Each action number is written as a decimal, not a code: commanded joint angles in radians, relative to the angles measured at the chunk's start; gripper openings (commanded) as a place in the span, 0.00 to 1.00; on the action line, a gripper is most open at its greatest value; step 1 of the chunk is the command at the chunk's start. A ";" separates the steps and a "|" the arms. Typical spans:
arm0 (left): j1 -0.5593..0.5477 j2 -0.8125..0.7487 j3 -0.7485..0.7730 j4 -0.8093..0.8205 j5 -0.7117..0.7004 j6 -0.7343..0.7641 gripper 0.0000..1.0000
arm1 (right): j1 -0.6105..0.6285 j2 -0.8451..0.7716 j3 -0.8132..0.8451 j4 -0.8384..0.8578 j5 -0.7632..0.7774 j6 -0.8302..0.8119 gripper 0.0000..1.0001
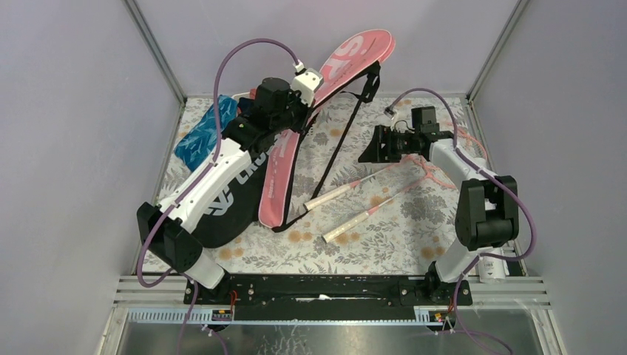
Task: Pack up the badminton gear
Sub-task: Open the racket bag at the center of the board.
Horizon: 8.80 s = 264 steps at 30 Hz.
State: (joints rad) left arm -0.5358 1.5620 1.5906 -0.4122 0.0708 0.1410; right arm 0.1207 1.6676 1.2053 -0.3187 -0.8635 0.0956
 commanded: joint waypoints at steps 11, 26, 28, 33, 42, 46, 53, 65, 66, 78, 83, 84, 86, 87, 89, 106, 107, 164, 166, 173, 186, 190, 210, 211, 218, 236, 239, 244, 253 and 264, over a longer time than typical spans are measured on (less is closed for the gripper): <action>-0.002 -0.057 0.083 0.085 -0.174 0.089 0.00 | 0.089 0.249 0.075 0.095 0.249 -0.007 0.79; 0.025 -0.019 0.161 0.100 -0.273 -0.055 0.00 | 0.128 0.320 0.018 0.058 0.450 -0.080 0.64; 0.026 -0.017 0.168 0.092 -0.262 -0.068 0.00 | 0.131 0.330 0.019 0.046 0.483 -0.084 0.61; 0.036 -0.018 0.193 0.066 -0.235 -0.105 0.00 | 0.138 0.336 0.017 0.029 0.556 -0.091 0.56; 0.114 -0.038 0.249 0.047 -0.187 -0.175 0.00 | 0.139 0.345 0.027 0.008 0.582 -0.091 0.51; 0.122 -0.052 0.239 0.063 -0.208 -0.110 0.00 | 0.139 0.296 0.032 0.019 0.477 -0.091 0.58; 0.116 -0.073 0.180 0.114 -0.218 0.077 0.00 | 0.139 0.224 0.079 -0.021 0.321 -0.139 0.65; 0.047 -0.132 0.194 -0.081 -0.105 0.224 0.00 | 0.161 0.145 0.106 0.080 0.209 -0.122 0.83; 0.047 -0.137 0.187 -0.085 -0.109 0.211 0.00 | 0.167 0.161 0.120 0.085 0.215 -0.121 0.84; 0.046 -0.198 -0.015 -0.022 -0.126 0.049 0.00 | 0.292 0.391 0.264 0.060 0.266 -0.131 0.85; 0.047 -0.206 -0.074 0.057 -0.263 0.124 0.00 | 0.325 0.412 0.234 0.008 0.312 -0.169 0.78; 0.046 -0.205 -0.080 0.075 -0.291 0.148 0.00 | 0.327 0.410 0.225 -0.005 0.313 -0.179 0.77; 0.047 -0.202 -0.097 0.111 -0.340 0.199 0.00 | 0.329 0.401 0.207 -0.037 0.302 -0.201 0.71; 0.047 -0.201 -0.109 0.137 -0.366 0.228 0.00 | 0.330 0.393 0.197 -0.054 0.290 -0.214 0.68; 0.047 -0.197 -0.141 0.193 -0.412 0.287 0.00 | 0.330 0.373 0.179 -0.096 0.267 -0.246 0.65; 0.048 -0.121 -0.237 0.533 -0.595 0.612 0.00 | 0.330 0.272 0.118 -0.281 0.168 -0.425 0.56; 0.048 -0.119 -0.234 0.538 -0.597 0.621 0.00 | 0.330 0.268 0.115 -0.288 0.162 -0.432 0.56; 0.087 0.123 0.093 0.159 -0.054 -0.412 0.00 | 0.673 -0.069 -0.144 0.089 -0.155 -0.354 0.87; 0.093 0.130 0.099 0.164 -0.089 -0.401 0.00 | 0.695 -0.073 -0.140 0.076 -0.146 -0.365 0.75; 0.135 0.183 0.159 0.181 -0.207 -0.339 0.00 | 0.730 -0.078 -0.152 0.055 -0.063 -0.398 0.06; 0.228 0.285 0.348 0.139 -0.242 -0.282 0.00 | 0.792 -0.068 -0.200 0.061 0.240 -0.407 0.00; 0.264 0.306 0.446 0.069 -0.161 -0.313 0.00 | 0.792 -0.048 -0.209 0.072 0.270 -0.402 0.00; 0.290 0.159 0.288 0.103 0.067 -0.309 0.00 | 0.792 -0.101 -0.122 0.030 0.382 -0.436 0.68; 0.291 0.155 0.281 0.109 0.073 -0.306 0.00 | 0.792 -0.111 -0.120 0.024 0.382 -0.442 0.71; 0.291 0.126 0.238 0.138 0.107 -0.289 0.00 | 0.790 -0.158 -0.086 -0.037 0.386 -0.507 0.84; 0.283 0.054 0.106 0.165 0.238 -0.256 0.00 | 0.700 -0.222 -0.024 -0.032 0.420 -0.486 0.93; 0.278 0.051 0.102 0.165 0.243 -0.264 0.00 | 0.700 -0.209 -0.022 -0.040 0.390 -0.496 0.92; 0.277 0.046 0.093 0.164 0.275 -0.307 0.00 | 0.662 -0.196 -0.016 0.001 0.386 -0.452 0.92; 0.269 0.016 0.023 0.180 0.338 -0.346 0.00 | 0.436 -0.238 0.003 0.150 0.486 -0.227 0.93; 0.176 -0.075 -0.120 0.195 0.233 -0.236 0.00 | 0.355 -0.214 0.129 0.159 0.728 -0.139 0.96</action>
State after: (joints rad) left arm -0.3290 1.5486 1.5063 -0.3256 0.3428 -0.1402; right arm 0.4896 1.4700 1.2549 -0.1974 -0.2096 -0.0978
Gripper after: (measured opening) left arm 0.009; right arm 0.961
